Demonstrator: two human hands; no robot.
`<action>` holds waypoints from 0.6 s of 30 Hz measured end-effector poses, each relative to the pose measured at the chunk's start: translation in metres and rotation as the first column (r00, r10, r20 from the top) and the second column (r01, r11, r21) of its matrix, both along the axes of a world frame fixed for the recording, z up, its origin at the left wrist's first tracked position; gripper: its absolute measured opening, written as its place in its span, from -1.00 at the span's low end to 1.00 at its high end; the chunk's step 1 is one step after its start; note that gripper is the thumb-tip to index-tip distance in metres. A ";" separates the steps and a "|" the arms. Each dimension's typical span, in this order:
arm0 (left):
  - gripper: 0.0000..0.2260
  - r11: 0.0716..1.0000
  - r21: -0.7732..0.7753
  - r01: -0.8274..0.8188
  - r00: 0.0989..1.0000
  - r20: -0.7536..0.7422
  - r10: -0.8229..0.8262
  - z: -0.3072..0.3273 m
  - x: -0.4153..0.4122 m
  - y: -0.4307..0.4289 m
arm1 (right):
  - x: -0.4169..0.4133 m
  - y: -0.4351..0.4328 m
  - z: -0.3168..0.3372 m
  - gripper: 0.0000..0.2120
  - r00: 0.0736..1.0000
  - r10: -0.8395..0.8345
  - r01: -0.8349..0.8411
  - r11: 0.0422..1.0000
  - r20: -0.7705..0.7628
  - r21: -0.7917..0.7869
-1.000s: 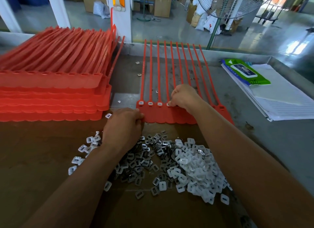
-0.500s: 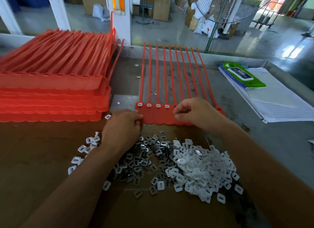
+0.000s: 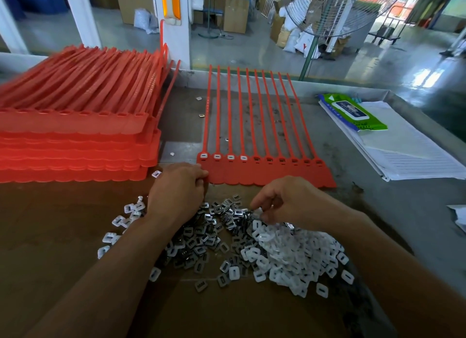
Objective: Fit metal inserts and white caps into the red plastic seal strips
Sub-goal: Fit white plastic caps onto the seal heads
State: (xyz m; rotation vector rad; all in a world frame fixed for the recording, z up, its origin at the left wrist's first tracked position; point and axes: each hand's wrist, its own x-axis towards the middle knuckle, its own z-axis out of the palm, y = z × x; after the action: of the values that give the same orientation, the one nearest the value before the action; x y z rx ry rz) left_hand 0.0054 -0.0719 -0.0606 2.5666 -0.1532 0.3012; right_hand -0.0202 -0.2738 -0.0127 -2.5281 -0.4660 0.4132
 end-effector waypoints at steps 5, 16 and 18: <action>-0.75 1.000 0.000 0.000 1.000 0.004 0.000 0.000 0.000 0.001 | 0.000 -0.001 -0.002 -0.81 1.000 -0.022 0.022 0.999 -0.018 0.029; -0.74 1.000 -0.004 -0.004 1.000 0.013 0.004 0.001 -0.001 0.000 | 0.001 -0.011 0.005 -0.83 0.999 -0.044 0.047 0.995 -0.032 0.093; -0.75 1.000 -0.006 -0.004 1.000 0.011 0.004 0.001 -0.001 0.000 | 0.003 -0.012 0.005 -0.83 0.998 -0.049 0.052 0.993 -0.032 0.105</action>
State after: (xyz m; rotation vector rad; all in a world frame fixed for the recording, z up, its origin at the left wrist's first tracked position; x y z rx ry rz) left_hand 0.0041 -0.0718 -0.0596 2.5599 -0.1510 0.3172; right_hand -0.0171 -0.2855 -0.0077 -2.4226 -0.4008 0.3952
